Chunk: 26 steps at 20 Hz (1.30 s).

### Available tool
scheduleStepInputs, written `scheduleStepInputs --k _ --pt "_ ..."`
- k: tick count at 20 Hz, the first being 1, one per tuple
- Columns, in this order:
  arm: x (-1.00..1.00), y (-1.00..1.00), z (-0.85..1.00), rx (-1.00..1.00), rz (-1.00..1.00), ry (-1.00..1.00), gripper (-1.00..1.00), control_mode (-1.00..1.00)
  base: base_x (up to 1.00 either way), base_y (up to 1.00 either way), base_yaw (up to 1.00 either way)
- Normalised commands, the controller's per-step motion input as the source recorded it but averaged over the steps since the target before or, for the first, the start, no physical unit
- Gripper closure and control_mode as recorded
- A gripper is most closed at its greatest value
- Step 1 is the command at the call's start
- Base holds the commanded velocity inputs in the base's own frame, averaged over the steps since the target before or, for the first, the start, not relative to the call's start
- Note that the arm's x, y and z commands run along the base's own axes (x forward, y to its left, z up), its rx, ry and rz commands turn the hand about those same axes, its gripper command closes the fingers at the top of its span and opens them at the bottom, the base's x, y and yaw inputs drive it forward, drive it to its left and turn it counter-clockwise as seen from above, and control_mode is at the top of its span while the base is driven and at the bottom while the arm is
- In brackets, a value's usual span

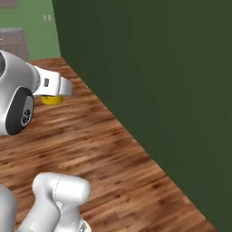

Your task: There is a tray on the dining counter. Grab the cup, mug, and pitcher and place them on the tray. The pitcher may be placed next to the tray if it cannot fit the tray.

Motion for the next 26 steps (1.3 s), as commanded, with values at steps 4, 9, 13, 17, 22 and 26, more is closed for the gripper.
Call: scheduleStepInputs --k 4,9,13,17,22,26 --pt "0.00 0.00 0.00 0.00 0.00 0.00 1.00 1.00 1.00 -0.06 0.62" --pt "0.00 0.00 0.00 0.00 0.00 0.00 1.00 1.00 1.00 -0.22 0.49" --pt "0.00 0.00 0.00 0.00 0.00 0.00 1.00 1.00 1.00 -0.49 0.29" --pt "0.00 0.00 0.00 0.00 0.00 0.00 1.00 1.00 1.00 -0.61 0.17" --pt "0.00 0.00 0.00 0.00 0.00 0.00 1.00 1.00 1.00 -0.37 0.16" --pt "0.00 0.00 0.00 0.00 0.00 0.00 1.00 1.00 1.00 -0.01 0.38"
